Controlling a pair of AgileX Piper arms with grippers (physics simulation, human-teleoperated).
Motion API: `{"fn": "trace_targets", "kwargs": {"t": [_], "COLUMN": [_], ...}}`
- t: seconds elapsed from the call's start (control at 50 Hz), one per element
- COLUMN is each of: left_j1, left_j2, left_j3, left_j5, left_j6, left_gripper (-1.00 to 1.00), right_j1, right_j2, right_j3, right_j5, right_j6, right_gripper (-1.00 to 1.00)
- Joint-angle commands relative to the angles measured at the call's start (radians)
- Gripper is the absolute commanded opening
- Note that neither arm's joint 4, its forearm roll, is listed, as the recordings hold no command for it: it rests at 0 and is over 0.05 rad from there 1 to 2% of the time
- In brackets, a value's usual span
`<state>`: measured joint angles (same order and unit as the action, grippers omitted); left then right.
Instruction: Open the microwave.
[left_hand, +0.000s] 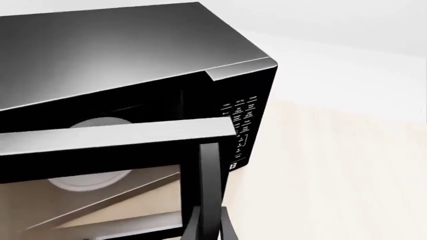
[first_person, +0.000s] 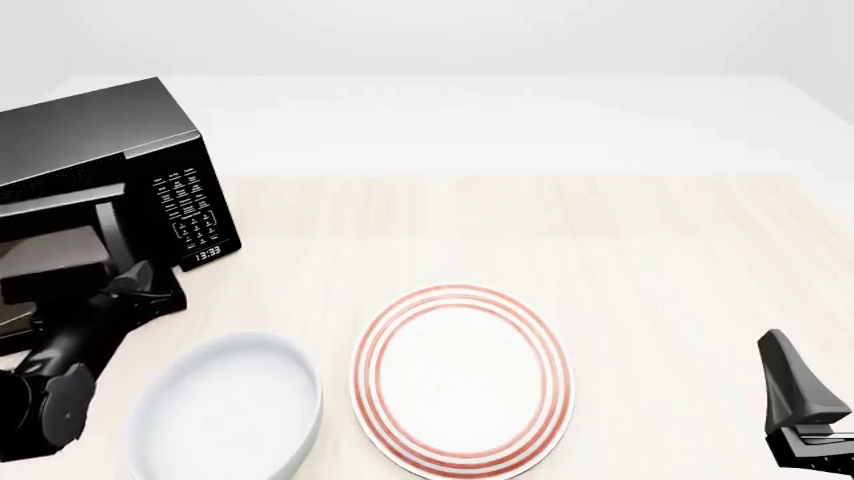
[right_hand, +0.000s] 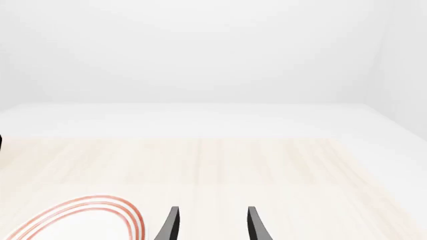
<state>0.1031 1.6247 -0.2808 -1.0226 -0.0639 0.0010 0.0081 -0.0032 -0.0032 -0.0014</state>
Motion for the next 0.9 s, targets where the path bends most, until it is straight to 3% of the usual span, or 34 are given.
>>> {"fn": "trace_targets", "kwargs": {"t": [0.02,0.9], "left_j1": [-0.045,-0.068], "left_j2": [-0.115,-0.381], "left_j3": [-0.013,0.135], "left_j5": [-0.023,0.057], "left_j6": [-0.012,0.003], "left_gripper": [-1.00,-1.00], "right_j1": [0.000,0.000], "right_j2": [0.000,0.000], "right_j3": [0.000,0.000], "right_j5": [0.000,0.000], "right_j6": [0.000,0.000], "right_gripper": [1.00,1.00]}}
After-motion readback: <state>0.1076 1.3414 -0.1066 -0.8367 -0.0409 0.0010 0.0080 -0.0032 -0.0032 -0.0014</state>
